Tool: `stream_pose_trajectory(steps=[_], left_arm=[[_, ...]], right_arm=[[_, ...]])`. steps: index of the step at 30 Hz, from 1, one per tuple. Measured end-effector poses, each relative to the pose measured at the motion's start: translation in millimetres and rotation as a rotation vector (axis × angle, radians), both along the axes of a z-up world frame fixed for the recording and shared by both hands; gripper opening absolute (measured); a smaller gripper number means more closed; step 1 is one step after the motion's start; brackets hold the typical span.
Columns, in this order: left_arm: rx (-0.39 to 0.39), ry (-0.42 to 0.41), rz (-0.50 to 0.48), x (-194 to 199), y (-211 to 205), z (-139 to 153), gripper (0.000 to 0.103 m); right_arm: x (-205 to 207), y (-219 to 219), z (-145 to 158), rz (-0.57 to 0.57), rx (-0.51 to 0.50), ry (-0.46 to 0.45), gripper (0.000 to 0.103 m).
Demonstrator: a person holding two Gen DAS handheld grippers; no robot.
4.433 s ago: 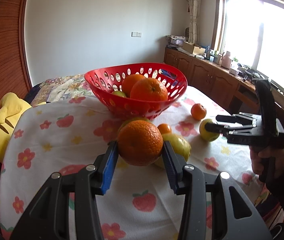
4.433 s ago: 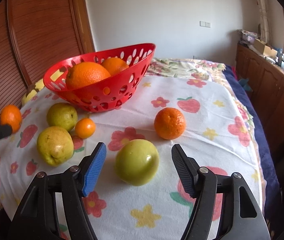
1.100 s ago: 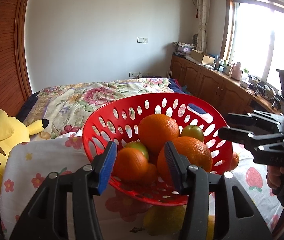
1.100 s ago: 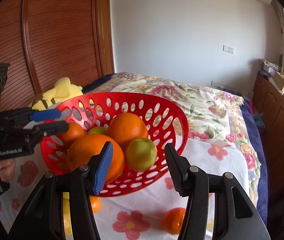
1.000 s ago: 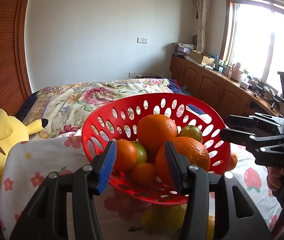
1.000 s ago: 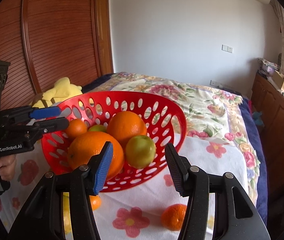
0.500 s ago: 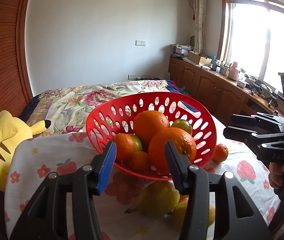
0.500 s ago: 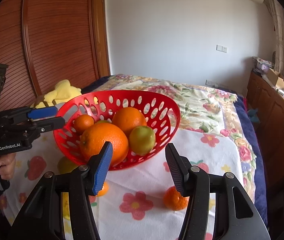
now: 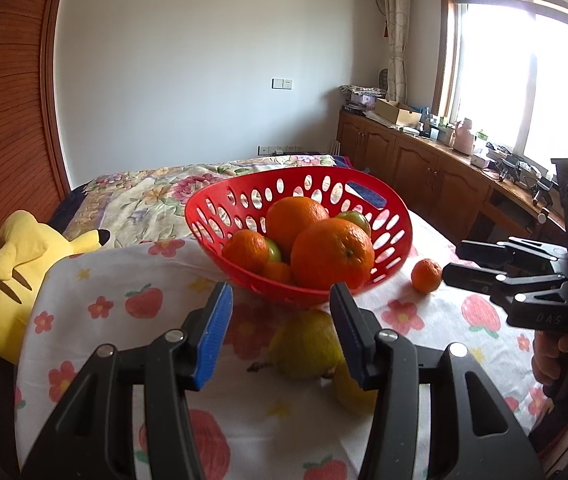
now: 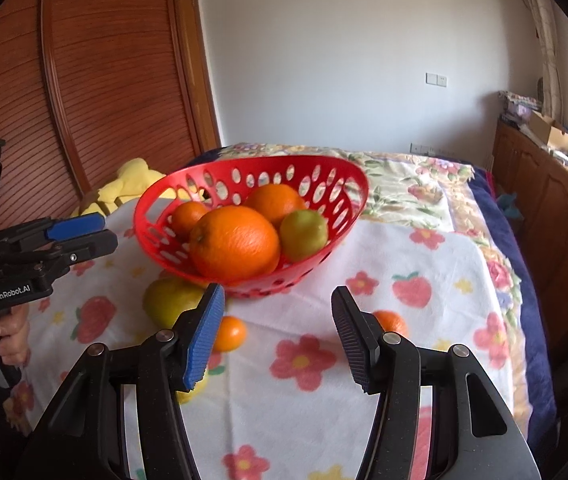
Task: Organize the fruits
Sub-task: 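Withdraw both open tools from the basket toward the pears, then close the right tool on the yellow pear while the left tool approaches the green citrus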
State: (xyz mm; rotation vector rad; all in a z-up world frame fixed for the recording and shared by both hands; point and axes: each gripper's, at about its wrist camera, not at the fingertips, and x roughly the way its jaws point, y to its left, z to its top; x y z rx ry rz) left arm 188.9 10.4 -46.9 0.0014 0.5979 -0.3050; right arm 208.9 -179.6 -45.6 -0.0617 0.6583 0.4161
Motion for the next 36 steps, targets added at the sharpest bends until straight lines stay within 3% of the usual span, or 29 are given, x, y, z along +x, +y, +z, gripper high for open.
stream_pose_trajectory(steps=[18,36], left_arm=[[0.018,0.001,-0.005,-48,10,-3,0.051],[0.015,0.039,0.015,-53,21,-19,0.051]], right_arm=[[-38,56,-30,0.076,0.003,0.058,0.067],[-22,78,-62,0.097,-0.041,0.134,0.073]])
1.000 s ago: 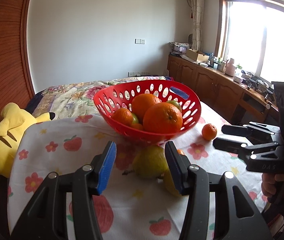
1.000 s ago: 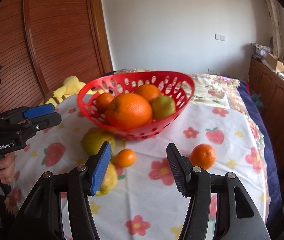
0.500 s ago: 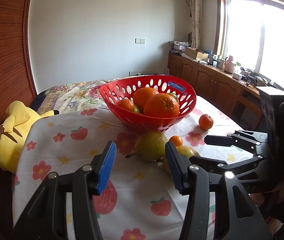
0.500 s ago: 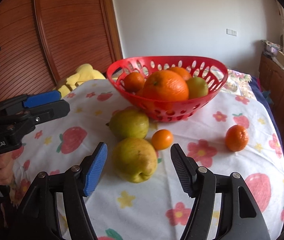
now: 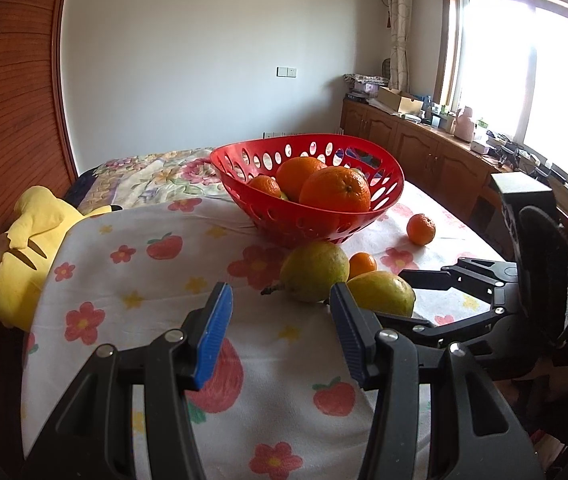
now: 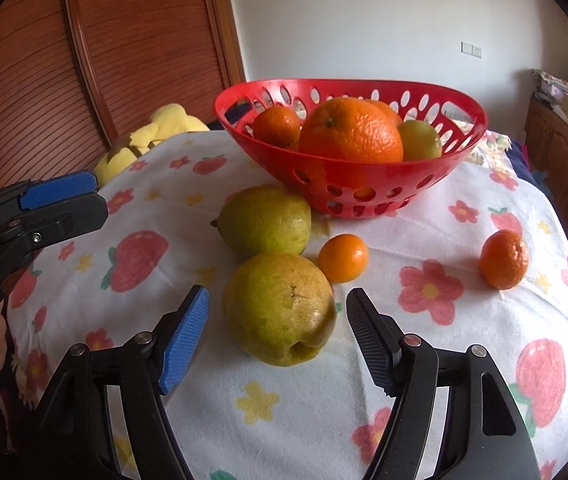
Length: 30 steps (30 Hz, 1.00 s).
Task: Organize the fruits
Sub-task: 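Close the right tool on the yellow pear while the left tool approaches the green citrus, then close the left tool on the large green citrus while the right tool lifts the pear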
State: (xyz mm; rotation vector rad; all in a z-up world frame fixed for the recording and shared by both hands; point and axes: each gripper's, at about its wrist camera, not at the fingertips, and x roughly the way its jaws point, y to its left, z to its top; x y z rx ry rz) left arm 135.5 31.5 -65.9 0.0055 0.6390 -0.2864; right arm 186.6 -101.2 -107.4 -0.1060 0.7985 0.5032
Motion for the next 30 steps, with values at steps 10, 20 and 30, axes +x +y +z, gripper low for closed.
stream_pose_trajectory(steps=[10,20,30], left_arm=[[-0.008,0.019,0.008,9,-1,-7,0.055],[-0.012,0.061,-0.022,36,-18,-19,0.06],[0.022,0.084,-0.064,59,-44,-27,0.06]], right_arm=[[7,0,-6,0.012,-0.005,0.037,0.064],[-12,-23,3,0.002,0.044,0.01,0.064],[-31,-49,8,-0.038,0.025,-0.022,0.064]])
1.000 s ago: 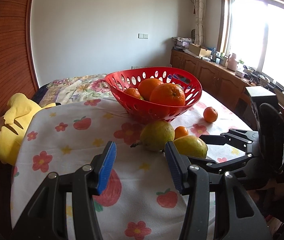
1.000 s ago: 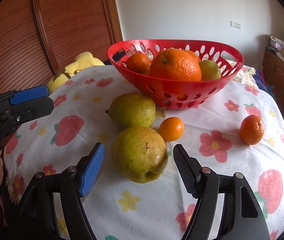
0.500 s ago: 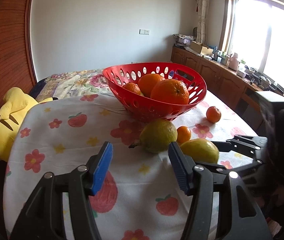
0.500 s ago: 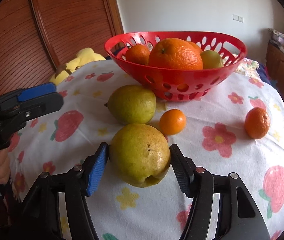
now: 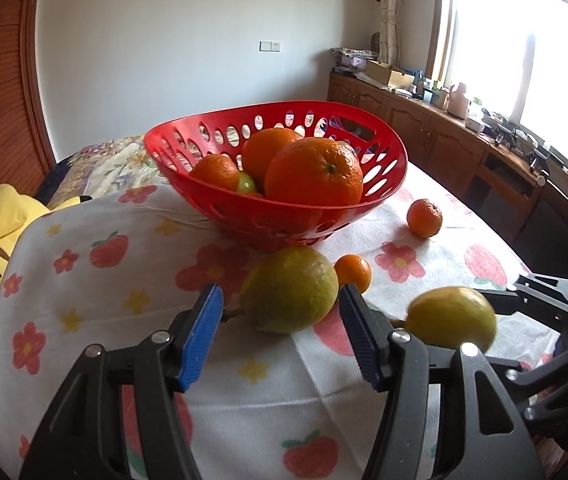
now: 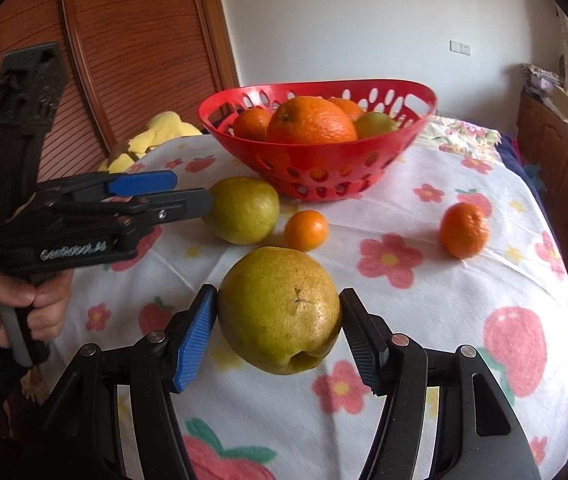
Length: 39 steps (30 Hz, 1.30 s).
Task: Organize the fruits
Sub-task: 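Close the left tool on the large green citrus while the right tool lifts the pear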
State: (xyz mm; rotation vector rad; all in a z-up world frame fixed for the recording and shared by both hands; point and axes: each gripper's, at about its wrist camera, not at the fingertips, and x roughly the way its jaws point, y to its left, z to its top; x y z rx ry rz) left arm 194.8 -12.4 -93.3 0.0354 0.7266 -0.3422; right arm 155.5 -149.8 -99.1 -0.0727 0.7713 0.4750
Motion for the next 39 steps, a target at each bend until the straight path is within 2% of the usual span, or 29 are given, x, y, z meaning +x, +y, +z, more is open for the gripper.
stream_pose_trajectory(steps=[8,13,20,28,34,39], left_arm=[[0.0,0.012,-0.022,17,-5,-3,0.06],[0.003,0.02,-0.018,18,-7,-4,0.06],[0.038,0.047,-0.045,27,-17,-9,0.06],[0.116,0.057,-0.033,30,-23,-17,0.065],[0.127,0.075,-0.05,35,-28,-23,0.067],[0.175,0.044,-0.054,31,-35,-25,0.067]], right_arm=[[-2,-22,-11,-0.056,-0.028,0.009,0.064],[-3,-27,-12,-0.071,-0.007,-0.004,0.064],[-7,-23,-14,-0.073,-0.027,-0.035,0.065],[-4,-24,-17,-0.069,0.0,-0.017,0.065],[-4,-23,-17,-0.068,-0.002,-0.017,0.065],[-4,-20,-18,-0.062,-0.011,-0.016,0.065]])
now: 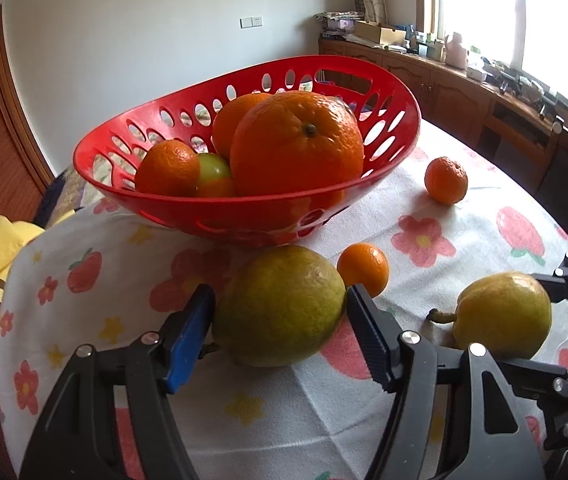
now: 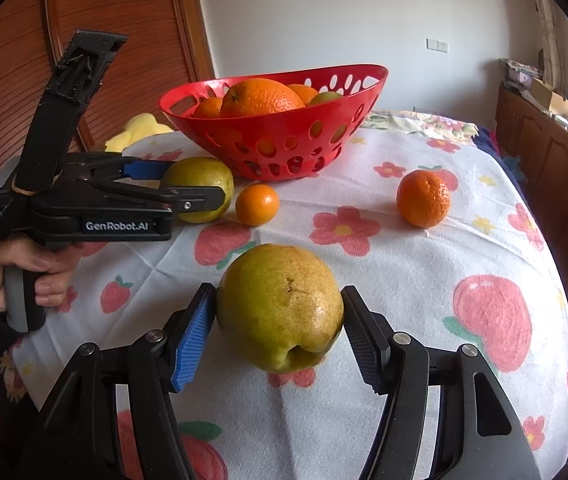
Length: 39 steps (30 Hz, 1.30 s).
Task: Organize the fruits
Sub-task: 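Close the left tool on the large green citrus while the right tool lifts the pear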
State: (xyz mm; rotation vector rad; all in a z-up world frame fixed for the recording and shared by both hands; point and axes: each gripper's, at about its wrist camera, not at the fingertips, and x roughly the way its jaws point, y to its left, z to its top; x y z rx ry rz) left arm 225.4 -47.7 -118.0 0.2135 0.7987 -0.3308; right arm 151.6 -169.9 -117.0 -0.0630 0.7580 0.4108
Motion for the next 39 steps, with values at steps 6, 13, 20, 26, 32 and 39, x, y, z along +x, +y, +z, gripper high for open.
stream_pose_trajectory(steps=[6,13,20,26,32,39], left_arm=[[0.015,0.006,-0.024,-5,1,2,0.066],[0.022,-0.025,-0.034,-18,3,1,0.066],[0.002,-0.015,-0.022,-9,5,0,0.067],[-0.024,-0.02,-0.02,-12,8,0,0.065],[-0.055,-0.023,-0.015,-23,14,2,0.065],[-0.096,-0.066,-0.028,-45,15,20,0.065]], right_arm=[[1,1,-1,0.001,0.005,0.003,0.065],[1,0,-1,0.003,0.001,0.003,0.065],[0,1,-2,0.004,0.0,0.003,0.065],[0,0,-2,0.005,0.001,0.004,0.065],[0,1,-2,0.01,0.0,0.008,0.065],[0,0,-2,0.011,0.001,0.01,0.065]])
